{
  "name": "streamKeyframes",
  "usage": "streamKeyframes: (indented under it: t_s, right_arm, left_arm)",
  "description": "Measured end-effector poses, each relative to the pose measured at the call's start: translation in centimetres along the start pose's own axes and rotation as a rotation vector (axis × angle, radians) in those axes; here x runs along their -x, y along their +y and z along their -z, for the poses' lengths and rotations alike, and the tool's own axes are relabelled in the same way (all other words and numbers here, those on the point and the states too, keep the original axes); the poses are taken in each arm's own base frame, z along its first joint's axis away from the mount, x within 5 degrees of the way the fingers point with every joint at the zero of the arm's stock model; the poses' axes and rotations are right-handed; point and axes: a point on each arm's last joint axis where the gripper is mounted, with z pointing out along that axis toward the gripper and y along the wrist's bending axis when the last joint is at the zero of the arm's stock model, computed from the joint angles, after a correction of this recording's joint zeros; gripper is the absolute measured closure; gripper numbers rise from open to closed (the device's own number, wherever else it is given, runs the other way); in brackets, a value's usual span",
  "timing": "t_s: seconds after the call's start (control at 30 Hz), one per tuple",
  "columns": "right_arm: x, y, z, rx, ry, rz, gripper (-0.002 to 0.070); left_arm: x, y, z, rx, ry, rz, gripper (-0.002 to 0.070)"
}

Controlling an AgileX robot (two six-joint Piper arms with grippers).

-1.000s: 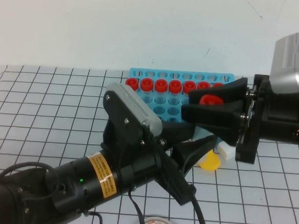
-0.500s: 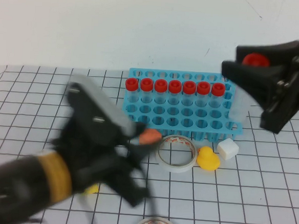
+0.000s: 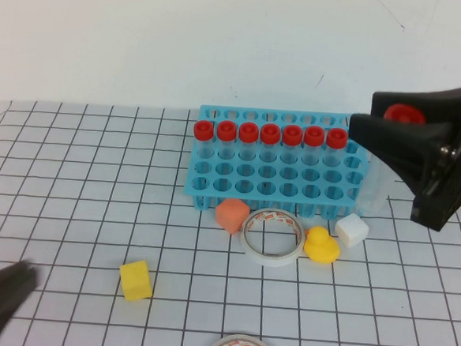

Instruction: Place the test tubes

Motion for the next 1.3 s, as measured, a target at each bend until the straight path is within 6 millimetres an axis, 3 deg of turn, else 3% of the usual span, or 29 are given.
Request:
streamKeyframes:
  t_s: [0.2, 0.37, 0.77, 1.3]
  right_arm:
    - [-0.2, 0.0, 0.0, 0.0, 0.004, -0.011, 0.0414]
    - [-0.2, 0.0, 0.0, 0.0, 0.004, -0.013, 0.0414]
    - [-0.5, -1.2, 0.1, -0.13, 0.041, -0.018, 0.0414]
    - [-0.6, -1.3, 0.1, -0.147, 0.045, -0.02, 0.0414]
  left_arm:
    - [-1.5, 1.2, 3.3, 0.076, -0.045, 0.065, 0.0675]
    - [-2.3, 1.8, 4.4, 0.128, -0.022, 0.091, 0.0675]
    - [-2.6, 1.9, 4.5, 0.141, 0.003, 0.101, 0.0675]
    - [-2.6, 1.9, 4.5, 0.141, 0.004, 0.103, 0.0675]
